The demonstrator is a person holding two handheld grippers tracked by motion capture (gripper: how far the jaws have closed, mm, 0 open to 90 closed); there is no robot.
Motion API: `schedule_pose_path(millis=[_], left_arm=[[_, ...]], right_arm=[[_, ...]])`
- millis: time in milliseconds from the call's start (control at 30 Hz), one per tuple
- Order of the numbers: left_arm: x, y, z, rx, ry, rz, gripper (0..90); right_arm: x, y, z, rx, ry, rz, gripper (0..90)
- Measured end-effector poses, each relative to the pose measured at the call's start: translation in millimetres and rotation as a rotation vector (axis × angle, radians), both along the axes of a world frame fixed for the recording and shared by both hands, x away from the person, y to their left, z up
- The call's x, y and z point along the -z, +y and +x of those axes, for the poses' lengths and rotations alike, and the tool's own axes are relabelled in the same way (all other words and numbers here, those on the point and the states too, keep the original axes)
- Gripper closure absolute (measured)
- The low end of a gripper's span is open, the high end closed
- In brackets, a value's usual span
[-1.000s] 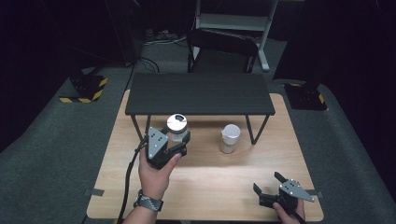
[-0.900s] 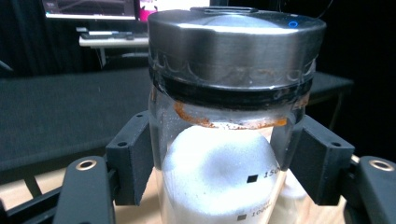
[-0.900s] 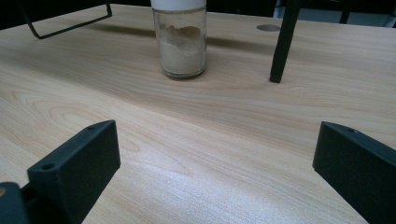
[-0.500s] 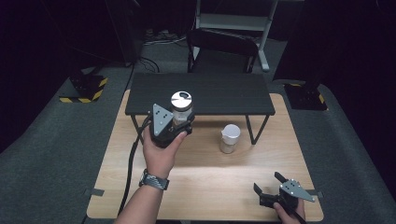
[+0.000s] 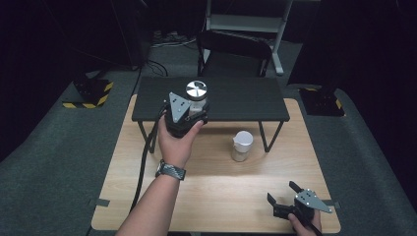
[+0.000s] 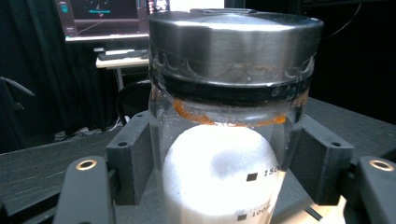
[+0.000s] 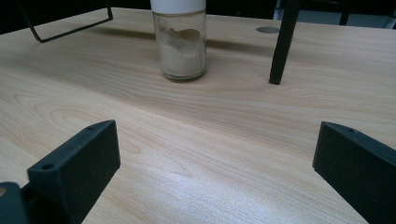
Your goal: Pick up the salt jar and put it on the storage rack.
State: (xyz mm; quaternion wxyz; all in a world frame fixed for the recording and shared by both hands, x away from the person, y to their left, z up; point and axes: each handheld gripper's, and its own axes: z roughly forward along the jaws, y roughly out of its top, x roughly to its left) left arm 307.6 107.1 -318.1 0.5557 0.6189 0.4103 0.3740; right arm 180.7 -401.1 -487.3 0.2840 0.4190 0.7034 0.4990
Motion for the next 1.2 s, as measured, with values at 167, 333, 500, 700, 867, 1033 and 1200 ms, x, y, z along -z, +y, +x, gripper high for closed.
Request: schedule_pose_path(millis=[167, 333, 500, 700, 867, 1033, 1200], left_arm=[[1.2, -4.3, 14.3, -0.004, 0.01, -0.015, 30.7], [-1.4, -13.5, 30.1, -0.019, 0.024, -0.013, 30.8], [-1.0, -18.4, 40.2, -0.038, 0.04, -0.001, 30.7], [2.7, -17.1, 48.3, -0.051, 0.064, 0.0, 30.7], [5.7, -18.0, 51.2, -0.046, 0.073, 0.0, 30.7], [10.3, -19.6, 52.8, -0.046, 0.072, -0.001, 30.7], [13.5, -20.9, 52.2, -0.051, 0.061, -0.003, 30.6]], right_arm=[[0.1, -0.3, 0.2, 0.0, 0.0, 0.001, 0.7], [0.1, -1.5, 0.9, 0.001, 0.006, 0.011, 0.7], [0.5, -2.0, 0.7, -0.004, 0.002, 0.01, 0.7], [1.0, -3.2, 0.9, -0.004, 0.003, 0.019, 0.7], [0.5, -2.6, 1.2, -0.007, 0.003, 0.012, 0.7], [1.1, -2.9, 0.7, -0.006, 0.001, 0.017, 0.7], [0.7, -2.7, 0.9, -0.008, 0.002, 0.013, 0.7]])
